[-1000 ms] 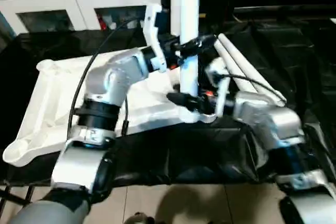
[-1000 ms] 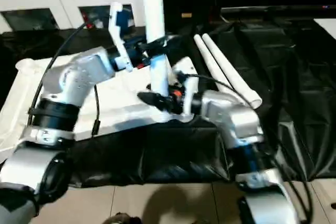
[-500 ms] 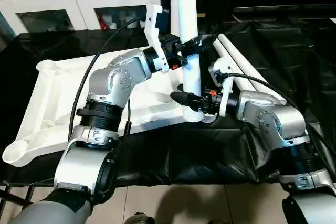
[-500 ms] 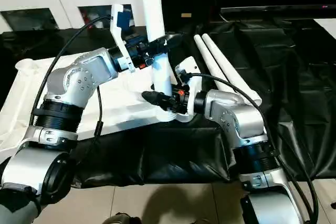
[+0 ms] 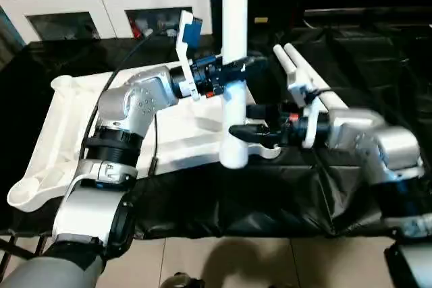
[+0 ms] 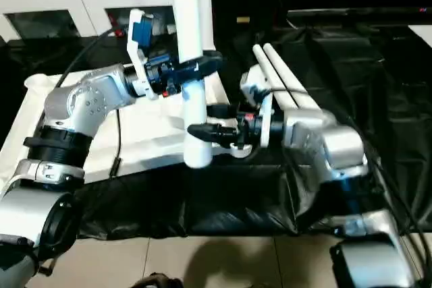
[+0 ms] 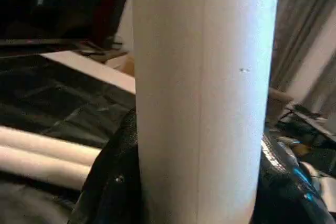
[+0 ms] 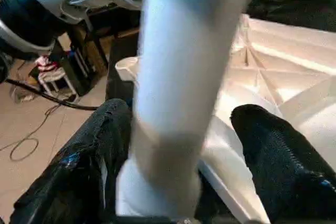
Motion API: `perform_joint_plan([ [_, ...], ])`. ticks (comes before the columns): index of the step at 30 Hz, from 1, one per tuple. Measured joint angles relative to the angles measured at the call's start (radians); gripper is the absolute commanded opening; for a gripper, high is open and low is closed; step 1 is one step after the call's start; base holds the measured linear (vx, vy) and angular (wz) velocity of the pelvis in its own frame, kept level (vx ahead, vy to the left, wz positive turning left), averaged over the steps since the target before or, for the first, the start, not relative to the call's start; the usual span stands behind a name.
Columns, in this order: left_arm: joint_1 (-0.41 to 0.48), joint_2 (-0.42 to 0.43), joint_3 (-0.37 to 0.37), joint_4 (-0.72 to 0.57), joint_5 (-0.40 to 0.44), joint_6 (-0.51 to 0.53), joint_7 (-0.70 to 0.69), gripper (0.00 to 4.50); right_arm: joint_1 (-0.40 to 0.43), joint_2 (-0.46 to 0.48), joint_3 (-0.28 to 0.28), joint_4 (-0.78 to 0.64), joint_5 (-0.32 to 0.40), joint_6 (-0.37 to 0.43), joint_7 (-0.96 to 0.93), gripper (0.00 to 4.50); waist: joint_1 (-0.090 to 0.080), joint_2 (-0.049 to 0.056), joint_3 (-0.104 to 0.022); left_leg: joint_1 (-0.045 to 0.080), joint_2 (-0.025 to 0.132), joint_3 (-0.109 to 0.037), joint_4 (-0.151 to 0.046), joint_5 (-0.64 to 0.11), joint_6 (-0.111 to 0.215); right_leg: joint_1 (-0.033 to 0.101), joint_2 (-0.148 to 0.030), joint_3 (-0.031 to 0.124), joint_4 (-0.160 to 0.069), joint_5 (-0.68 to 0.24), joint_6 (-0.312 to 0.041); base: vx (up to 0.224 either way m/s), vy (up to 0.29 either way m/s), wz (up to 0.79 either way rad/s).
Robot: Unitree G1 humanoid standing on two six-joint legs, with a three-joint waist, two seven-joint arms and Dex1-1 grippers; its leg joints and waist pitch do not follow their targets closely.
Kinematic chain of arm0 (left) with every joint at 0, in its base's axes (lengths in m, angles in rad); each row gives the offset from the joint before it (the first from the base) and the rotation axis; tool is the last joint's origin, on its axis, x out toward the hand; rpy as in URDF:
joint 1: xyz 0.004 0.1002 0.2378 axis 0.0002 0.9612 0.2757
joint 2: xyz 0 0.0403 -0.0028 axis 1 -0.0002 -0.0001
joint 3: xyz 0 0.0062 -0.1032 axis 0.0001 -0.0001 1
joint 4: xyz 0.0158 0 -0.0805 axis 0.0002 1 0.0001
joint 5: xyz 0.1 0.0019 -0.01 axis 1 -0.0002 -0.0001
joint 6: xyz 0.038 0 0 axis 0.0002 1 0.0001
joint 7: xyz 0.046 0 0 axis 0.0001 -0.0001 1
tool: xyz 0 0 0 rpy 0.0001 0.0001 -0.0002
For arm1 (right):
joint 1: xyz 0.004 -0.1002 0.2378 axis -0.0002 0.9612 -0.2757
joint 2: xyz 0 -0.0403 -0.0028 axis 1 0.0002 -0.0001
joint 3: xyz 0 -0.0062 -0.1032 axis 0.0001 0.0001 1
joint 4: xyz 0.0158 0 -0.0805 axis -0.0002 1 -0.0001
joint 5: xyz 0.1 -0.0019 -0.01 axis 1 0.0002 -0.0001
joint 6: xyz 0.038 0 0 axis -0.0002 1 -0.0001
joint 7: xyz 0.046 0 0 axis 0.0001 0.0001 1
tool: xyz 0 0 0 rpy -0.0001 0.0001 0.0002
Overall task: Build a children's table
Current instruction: Insert table leg to table base
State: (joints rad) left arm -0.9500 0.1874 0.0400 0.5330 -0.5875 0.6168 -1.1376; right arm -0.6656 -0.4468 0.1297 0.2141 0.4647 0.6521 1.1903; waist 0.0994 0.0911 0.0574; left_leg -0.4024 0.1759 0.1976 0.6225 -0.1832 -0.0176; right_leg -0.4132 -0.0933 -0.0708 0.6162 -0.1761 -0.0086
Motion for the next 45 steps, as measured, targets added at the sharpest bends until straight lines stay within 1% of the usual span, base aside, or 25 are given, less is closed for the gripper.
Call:
perform_joint_plan([
  [4, 0.0, -0.008, -0.011, 0.0, -0.004, 0.005, -0.016, 1.83, -0.008, -0.007, 0.031, 0.023, 0.0, 0.008, 0.057, 3.51, 0.0, 0.0, 0.0, 0.0, 0.0, 0.0, 0.0, 0.0, 0.0, 0.0, 0.0, 0.0, 0.0, 0.0, 0.0, 0.0, 0.0, 0.0],
  [8, 0.0, -0.021, -0.018, -0.002, -0.004, 0.013, -0.016, 1.83, -0.015, 0.0, 0.057, 0.048, -0.008, 0.011, 0.065, 3.51, 0.0, 0.0, 0.0, 0.0, 0.0, 0.0, 0.0, 0.0, 0.0, 0.0, 0.0, 0.0, 0.0, 0.0, 0.0, 0.0, 0.0, 0.0],
  [13, 0.0, -0.03, -0.018, -0.006, -0.005, 0.017, -0.016, 1.83, -0.016, 0.02, 0.062, 0.073, -0.016, 0.008, 0.064, 3.51, 0.002, 0.0, 0.0, 0.0, 0.0, 0.0, 0.0, 0.0, 0.0, 0.0, 0.0, 0.0, 0.0, 0.0, 0.0, 0.0, 0.0, 0.0],
  [14, 0.0, -0.033, -0.018, -0.006, -0.006, 0.017, -0.016, 1.83, -0.018, 0.023, 0.062, 0.074, -0.016, 0.008, 0.065, 3.25, 0.002, 0.0, 0.0, 0.0, 0.0, 0.0, 0.0, 0.0, 0.0, 0.0, 0.0, 0.0, 0.0, 0.0, 0.0, 0.0, 0.0, 0.0],
  [18, 0.0, -0.039, -0.024, -0.007, -0.006, 0.019, -0.016, 1.83, -0.038, 0.024, 0.068, 0.074, -0.016, 0.008, 0.084, 3.13, 0.003, 0.0, 0.0, 0.0, 0.0, 0.0, 0.0, 0.0, 0.0, 0.0, 0.0, 0.0, 0.0, 0.0, 0.0, 0.0, 0.0, 0.0],
  [19, 0.0, -0.041, -0.027, -0.007, -0.006, 0.022, -0.017, 1.83, -0.041, 0.024, 0.068, 0.074, -0.016, 0.007, 0.086, 2.83, 0.003, 0.0, 0.0, 0.0, 0.0, 0.0, 0.0, 0.0, 0.0, 0.0, 0.0, 0.0, 0.0, 0.0, 0.0, 0.0, 0.0, 0.0],
  [20, 0.0, -0.043, -0.028, -0.009, -0.006, 0.025, -0.017, 1.83, -0.041, 0.024, 0.069, 0.074, -0.016, 0.007, 0.088, 2.75, 0.002, 0.0, 0.0, 0.0, 0.0, 0.0, 0.0, 0.0, 0.0, 0.0, 0.0, 0.0, 0.0, 0.0, 0.0, 0.0, 0.0, 0.0],
  [23, 0.0, -0.043, -0.03, -0.01, -0.006, 0.028, -0.017, 1.83, -0.041, 0.025, 0.075, 0.074, -0.014, 0.007, 0.105, 2.69, 0.002, 0.0, 0.0, 0.0, 0.0, 0.0, 0.0, 0.0, 0.0, 0.0, 0.0, 0.0, 0.0, 0.0, 0.0, 0.0, 0.0, 0.0],
  [24, 0.0, -0.043, -0.031, -0.01, -0.006, 0.028, -0.017, 1.83, -0.041, 0.025, 0.075, 0.074, -0.014, 0.007, 0.106, 2.57, 0.002, 0.0, 0.0, 0.0, 0.0, 0.0, 0.0, 0.0, 0.0, 0.0, 0.0, 0.0, 0.0, 0.0, 0.0, 0.0, 0.0, 0.0],
  [25, 0.0, -0.043, -0.033, -0.01, -0.006, 0.028, -0.018, 1.83, -0.041, 0.025, 0.076, 0.074, -0.014, 0.008, 0.106, 2.31, 0.002, 0.0, 0.0, 0.0, 0.0, 0.0, 0.0, 0.0, 0.0, 0.0, 0.0, 0.0, 0.0, 0.0, 0.0, 0.0, 0.0, 0.0],
  [27, 0.0, -0.043, -0.037, -0.01, -0.005, 0.028, -0.018, 1.83, -0.041, 0.025, 0.079, 0.073, -0.014, 0.011, 0.115, 2.29, 0.002, 0.0, 0.0, 0.0, 0.0, 0.0, 0.0, 0.0, 0.0, 0.0, 0.0, 0.0, 0.0, 0.0, 0.0, 0.0, 0.0, 0.0],
  [29, 0.0, -0.042, -0.039, -0.011, -0.004, 0.027, -0.023, 1.83, -0.041, 0.023, 0.079, 0.073, -0.013, 0.015, 0.121, 2.06, 0.003, 0.0, 0.0, 0.0, 0.0, 0.0, 0.0, 0.0, 0.0, 0.0, 0.0, 0.0, 0.0, 0.0, 0.0, 0.0, 0.0, 0.0],
  [30, 0.0, -0.043, -0.039, -0.011, -0.004, 0.027, -0.025, 1.83, -0.041, 0.023, 0.08, 0.072, -0.014, 0.015, 0.123, 2.06, 0.003, 0.0, 0.0, 0.0, 0.0, 0.0, 0.0, 0.0, 0.0, 0.0, 0.0, 0.0, 0.0, 0.0, 0.0, 0.0, 0.0, 0.0],
  [32, 0.0, -0.043, -0.041, -0.011, -0.003, 0.027, -0.028, 1.83, -0.041, 0.022, 0.081, 0.073, -0.013, 0.019, 0.122, 1.92, 0.003, 0.0, 0.0, 0.0, 0.0, 0.0, 0.0, 0.0, 0.0, 0.0, 0.0, 0.0, 0.0, 0.0, 0.0, 0.0, 0.0, 0.0],
  [33, 0.0, -0.043, -0.041, -0.011, -0.003, 0.027, -0.028, 1.82, -0.041, 0.022, 0.081, 0.073, -0.013, 0.022, 0.122, 1.92, 0.003, 0.0, 0.0, 0.0, 0.0, 0.0, 0.0, 0.0, 0.0, 0.0, 0.0, 0.0, 0.0, 0.0, 0.0, 0.0, 0.0, 0.0],
  [34, 0.0, -0.043, -0.041, -0.011, -0.002, 0.027, -0.028, 1.82, -0.041, 0.022, 0.081, 0.073, -0.013, 0.023, 0.121, 2.45, 0.003, 0.0, 0.0, 0.0, 0.0, 0.0, 0.0, 0.0, 0.0, 0.0, 0.0, 0.0, 0.0, 0.0, 0.0, 0.0, 0.0, 0.0],
  [35, 0.0, -0.043, -0.041, -0.011, -0.002, 0.027, -0.028, 1.82, -0.041, 0.022, 0.081, 0.073, -0.013, 0.024, 0.121, 2.45, 0.003, 0.0, 0.0, 0.0, 0.0, 0.0, 0.0, 0.0, 0.0, 0.0, 0.0, 0.0, 0.0, 0.0, 0.0, 0.0, 0.0, 0.0],
  [36, 0.0, -0.043, -0.041, -0.011, -0.002, 0.027, -0.028, 1.82, -0.041, 0.023, 0.081, 0.072, -0.013, 0.024, 0.12, 2.59, 0.003, 0.0, 0.0, 0.0, 0.0, 0.0, 0.0, 0.0, 0.0, 0.0, 0.0, 0.0, 0.0, 0.0, 0.0, 0.0, 0.0, 0.0],
  [38, 0.0, -0.043, -0.041, -0.01, -0.003, 0.027, -0.03, 1.82, -0.04, 0.025, 0.083, 0.073, -0.022, 0.024, 0.11, 2.65, 0.003, 0.0, 0.0, 0.0, 0.0, 0.0, 0.0, 0.0, 0.0, 0.0, 0.0, 0.0, 0.0, 0.0, 0.0, 0.0, 0.0, 0.0],
  [40, 0.0, -0.042, -0.041, -0.01, -0.003, 0.027, -0.031, 1.82, -0.04, 0.033, 0.084, 0.073, -0.027, 0.024, 0.099, 2.87, 0.002, 0.0, 0.0, 0.0, 0.0, 0.0, 0.0, 0.0, 0.0, 0.0, 0.0, 0.0, 0.0, 0.0, 0.0, 0.0, 0.0, 0.0],
  [42, 0.0, -0.042, -0.041, -0.01, -0.003, 0.027, -0.037, 1.82, -0.04, 0.033, 0.084, 0.073, -0.026, 0.026, 0.096, 2.91, 0.002, 0.0, 0.0, 0.0, 0.0, 0.0, 0.0, 0.0, 0.0, 0.0, 0.0, 0.0, 0.0, 0.0, 0.0, 0.0, 0.0, 0.0],
  [44, 0.0, -0.042, -0.041, -0.011, -0.003, 0.027, -0.041, 1.82, -0.039, 0.033, 0.084, 0.073, -0.025, 0.044, 0.101, 2.91, 0.003, 0.0, 0.0, 0.0, 0.0, 0.0, 0.0, 0.0, 0.0, 0.0, 0.0, 0.0, 0.0, 0.0, 0.0, 0.0, 0.0, 0.0],
  [45, 0.0, -0.042, -0.041, -0.011, -0.003, 0.027, -0.044, 1.82, -0.037, 0.033, 0.085, 0.073, -0.024, 0.05, 0.103, 2.64, 0.003, 0.0, 0.0, 0.0, 0.0, 0.0, 0.0, 0.0, 0.0, 0.0, 0.0, 0.0, 0.0, 0.0, 0.0, 0.0, 0.0, 0.0],
])
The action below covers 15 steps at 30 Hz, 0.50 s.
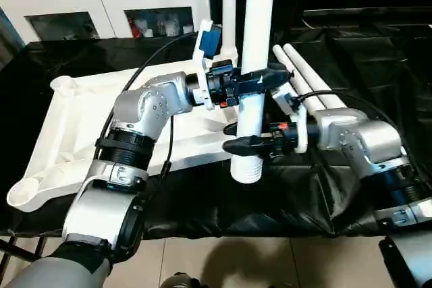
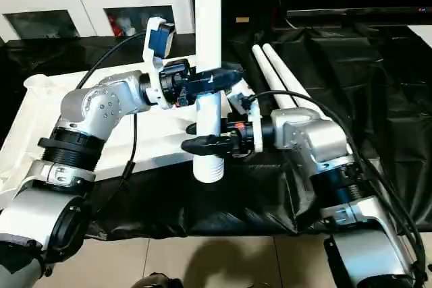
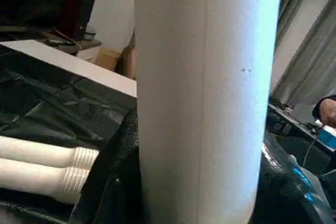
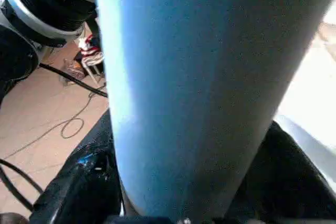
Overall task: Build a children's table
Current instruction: Insert table leg to table base
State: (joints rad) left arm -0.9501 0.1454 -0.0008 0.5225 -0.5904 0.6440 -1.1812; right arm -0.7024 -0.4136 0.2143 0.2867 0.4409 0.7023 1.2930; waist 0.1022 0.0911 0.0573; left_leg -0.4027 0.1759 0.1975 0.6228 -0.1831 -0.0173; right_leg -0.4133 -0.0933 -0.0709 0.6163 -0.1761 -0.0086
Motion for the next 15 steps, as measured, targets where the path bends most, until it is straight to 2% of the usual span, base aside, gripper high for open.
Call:
perform_joint_plan([
  [3, 0.0, 0.0, -0.001, 0.0, 0.0, 0.0, -0.003, 1.82, 0.005, 0.0, 0.003, -0.002, 0.007, 0.018, 0.007, 2.58, 0.0, 0.0, 0.0, 0.0, 0.0, 0.0, 0.0, 0.0, 0.0, 0.0, 0.0, 0.0, 0.0, 0.0, 0.0, 0.0, 0.0, 0.0],
  [5, 0.0, 0.0, -0.001, 0.0, 0.0, 0.0, -0.005, 1.82, 0.005, -0.001, 0.004, -0.008, 0.012, 0.032, 0.012, 2.27, 0.001, 0.0, 0.0, 0.0, 0.0, 0.0, 0.0, 0.0, 0.0, 0.0, 0.0, 0.0, 0.0, 0.0, 0.0, 0.0, 0.0, 0.0],
  [9, 0.0, 0.001, -0.003, 0.0, 0.0, 0.005, -0.005, 1.82, 0.006, -0.005, 0.011, -0.014, 0.016, 0.038, 0.016, 1.99, 0.002, 0.0, 0.0, 0.0, 0.0, 0.0, 0.0, 0.0, 0.0, 0.0, 0.0, 0.0, 0.0, 0.0, 0.0, 0.0, 0.0, 0.0],
  [15, 0.0, -0.001, -0.01, 0.0, 0.0, 0.006, -0.006, 1.82, 0.018, -0.01, 0.01, -0.031, 0.016, 0.045, 0.013, 1.91, 0.003, 0.0, 0.0, 0.0, 0.0, 0.0, 0.0, 0.0, 0.0, 0.0, 0.0, 0.0, 0.0, 0.0, 0.0, 0.0, 0.0, 0.0],
])
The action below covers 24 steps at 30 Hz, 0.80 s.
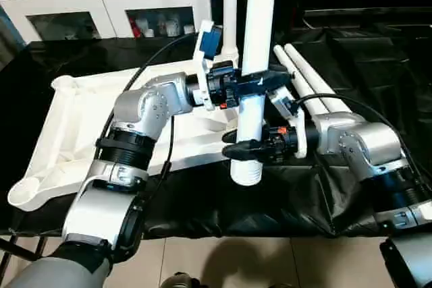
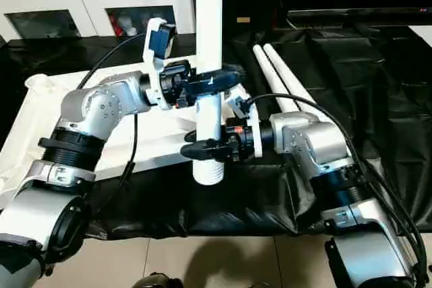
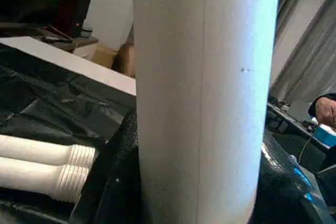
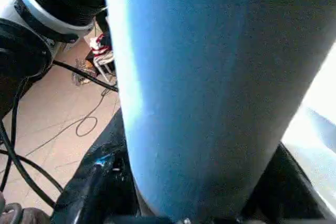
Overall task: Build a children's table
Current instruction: Insert table leg to table base
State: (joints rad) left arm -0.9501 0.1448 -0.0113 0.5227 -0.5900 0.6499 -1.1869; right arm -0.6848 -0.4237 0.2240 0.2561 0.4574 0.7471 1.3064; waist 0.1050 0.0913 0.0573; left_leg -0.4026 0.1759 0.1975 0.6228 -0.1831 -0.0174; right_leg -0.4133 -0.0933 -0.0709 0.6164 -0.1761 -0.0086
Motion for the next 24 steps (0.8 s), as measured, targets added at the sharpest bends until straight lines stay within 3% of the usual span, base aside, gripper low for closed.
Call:
perform_joint_plan([
  [2, 0.0, -0.003, 0.0, 0.006, 0.0, 0.0, 0.001, 1.82, 0.004, 0.0, -0.001, -0.001, 0.001, 0.002, -0.002, 1.91, 0.0, 0.0, 0.0, 0.0, 0.0, 0.0, 0.0, 0.0, 0.0, 0.0, 0.0, 0.0, 0.0, 0.0, 0.0, 0.0, 0.0, 0.0],
  [4, 0.0, -0.005, 0.0, 0.011, 0.0, -0.001, 0.003, 2.52, 0.007, 0.001, -0.002, -0.001, 0.002, 0.001, -0.009, 1.91, 0.0, 0.0, 0.0, 0.0, 0.0, 0.0, 0.0, 0.0, 0.0, 0.0, 0.0, 0.0, 0.0, 0.0, 0.0, 0.0, 0.0, 0.0],
  [7, 0.0, -0.013, 0.011, 0.008, 0.0, -0.023, 0.011, 2.52, 0.014, 0.01, -0.011, -0.001, 0.001, -0.012, -0.032, 1.91, 0.0, 0.0, 0.0, 0.0, 0.0, 0.0, 0.0, 0.0, 0.0, 0.0, 0.0, 0.0, 0.0, 0.0, 0.0, 0.0, 0.0, 0.0],
  [9, -0.001, -0.02, 0.03, 0.001, -0.001, -0.052, 0.024, 2.81, 0.028, 0.028, -0.021, -0.001, 0.001, -0.029, -0.053, 1.91, 0.0, 0.001, 0.0, 0.0, 0.0, 0.0, 0.0, 0.0, 0.0, 0.0, 0.0, 0.0, 0.0, 0.0, 0.0, 0.0, 0.0, 0.0],
  [19, 0.006, -0.08, 0.118, -0.097, -0.016, -0.199, 0.151, 2.85, 0.044, 0.125, -0.13, -0.009, -0.007, -0.173, -0.258, 1.91, -0.003, 0.004, -0.001, 0.0, 0.0, 0.0, 0.0, 0.0, 0.0, 0.0, 0.0, 0.0, 0.0, 0.0, 0.0, 0.0, 0.0, 0.0],
  [24, 0.01, -0.051, 0.136, -0.151, 0.023, -0.284, 0.208, 2.85, 0.056, 0.154, -0.223, 0.063, -0.097, -0.274, -0.531, 1.91, -0.007, 0.004, -0.001, 0.0, 0.0, 0.0, 0.0, 0.0, -0.001, 0.0, 0.0, 0.0, 0.0, 0.0, 0.0, 0.0, 0.0, 0.0],
])
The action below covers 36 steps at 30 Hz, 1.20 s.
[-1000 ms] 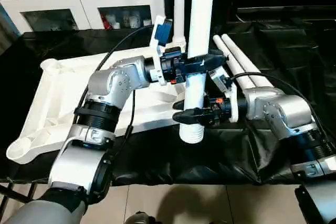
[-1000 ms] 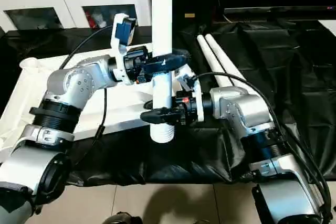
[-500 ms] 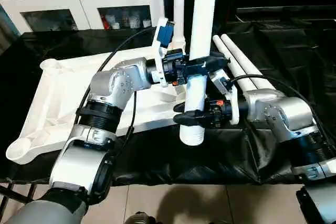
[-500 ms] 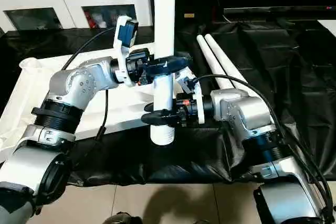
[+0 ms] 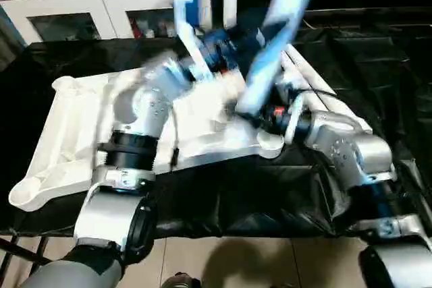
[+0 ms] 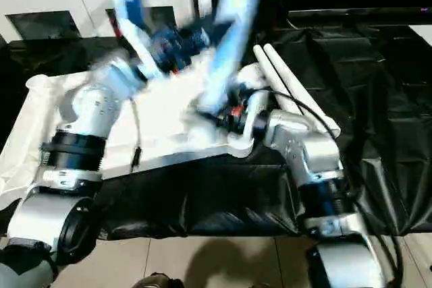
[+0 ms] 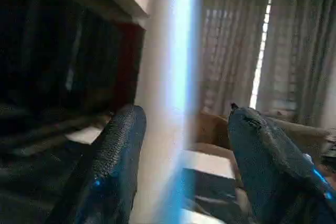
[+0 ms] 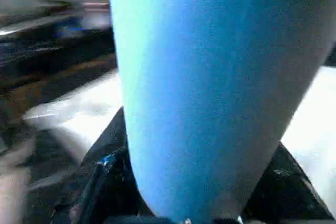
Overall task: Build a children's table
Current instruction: Insert table leg to table base
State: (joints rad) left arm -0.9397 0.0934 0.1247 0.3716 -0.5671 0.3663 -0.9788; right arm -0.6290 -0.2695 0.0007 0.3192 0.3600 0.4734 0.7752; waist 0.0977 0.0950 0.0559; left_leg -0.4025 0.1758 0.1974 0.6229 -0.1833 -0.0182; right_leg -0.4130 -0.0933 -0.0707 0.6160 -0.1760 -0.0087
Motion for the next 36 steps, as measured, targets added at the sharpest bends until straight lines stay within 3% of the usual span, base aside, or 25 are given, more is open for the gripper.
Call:
perform_joint_plan([
  [4, 0.032, 0.035, -0.013, 0.001, 0.065, -0.04, 0.013, 2.85, 0.009, 0.004, -0.026, 0.025, -0.043, -0.051, -0.095, 1.9, -0.01, 0.0, 0.0, 0.0, 0.0, 0.0, 0.0, 0.0, 0.001, -0.001, 0.0, 0.0, 0.0, 0.0, 0.0, 0.0, 0.0, 0.0],
  [8, 0.11, 0.109, -0.127, 0.028, 0.183, -0.063, 0.001, 2.85, 0.016, 0.017, -0.043, 0.056, -0.078, -0.095, -0.191, 1.9, -0.014, 0.001, -0.001, 0.0, 0.001, 0.0, -0.001, 0.0, 0.001, -0.001, 0.001, 0.0, 0.0, 0.0, 0.0, 0.0, 0.0, 0.0],
  [13, 0.198, 0.185, -0.293, 0.169, 0.367, -0.112, 0.011, 2.85, 0.061, 0.017, -0.047, 0.045, -0.088, -0.085, -0.21, 1.9, -0.013, 0.001, -0.001, 0.0, 0.0, 0.001, -0.001, 0.0, 0.001, -0.001, 0.0, 0.001, -0.001, 0.0, 0.0, 0.0, 0.0, 0.0],
  [17, 0.226, 0.16, -0.331, 0.247, 0.398, -0.101, 0.01, 2.51, 0.06, -0.002, -0.051, 0.034, -0.091, -0.079, -0.211, 1.9, -0.008, 0.004, 0.0, -0.001, -0.001, 0.001, -0.001, -0.002, -0.004, -0.001, 0.0, 0.001, -0.001, 0.001, 0.001, 0.0, 0.0, 0.0],
  [20, 0.196, 0.153, -0.334, 0.281, 0.406, -0.102, 0.002, 2.37, 0.053, -0.02, -0.052, 0.032, -0.091, -0.061, -0.212, 1.9, -0.009, 0.005, -0.001, 0.0, -0.001, 0.001, -0.001, -0.002, -0.004, 0.0, 0.0, 0.001, -0.001, 0.001, 0.001, 0.0, 0.0, 0.0],
  [24, 0.178, 0.146, -0.358, 0.344, 0.434, -0.146, -0.016, 1.99, 0.049, -0.025, -0.039, 0.017, -0.098, -0.05, -0.202, 1.9, -0.018, 0.007, -0.002, 0.0, -0.001, 0.001, -0.001, -0.002, -0.003, 0.0, 0.0, 0.001, -0.001, 0.001, 0.001, 0.0, 0.0, 0.0],
  [30, 0.194, 0.16, -0.398, 0.375, 0.477, -0.188, -0.041, 1.5, 0.08, -0.019, -0.006, -0.035, -0.098, -0.016, -0.187, 1.9, -0.022, -0.002, 0.0, 0.0, 0.0, 0.001, -0.001, 0.0, 0.001, -0.001, 0.001, 0.001, 0.0, 0.001, 0.001, 0.0, 0.0, 0.0],
  [36, 0.197, 0.164, -0.404, 0.454, 0.506, -0.238, -0.049, 1.06, 0.08, -0.011, 0.019, -0.046, -0.098, -0.002, -0.179, 1.9, -0.017, -0.003, -0.001, 0.0, -0.001, 0.002, -0.001, 0.0, 0.0, 0.0, 0.0, 0.002, -0.001, 0.001, 0.001, 0.0, 0.0, 0.0],
])
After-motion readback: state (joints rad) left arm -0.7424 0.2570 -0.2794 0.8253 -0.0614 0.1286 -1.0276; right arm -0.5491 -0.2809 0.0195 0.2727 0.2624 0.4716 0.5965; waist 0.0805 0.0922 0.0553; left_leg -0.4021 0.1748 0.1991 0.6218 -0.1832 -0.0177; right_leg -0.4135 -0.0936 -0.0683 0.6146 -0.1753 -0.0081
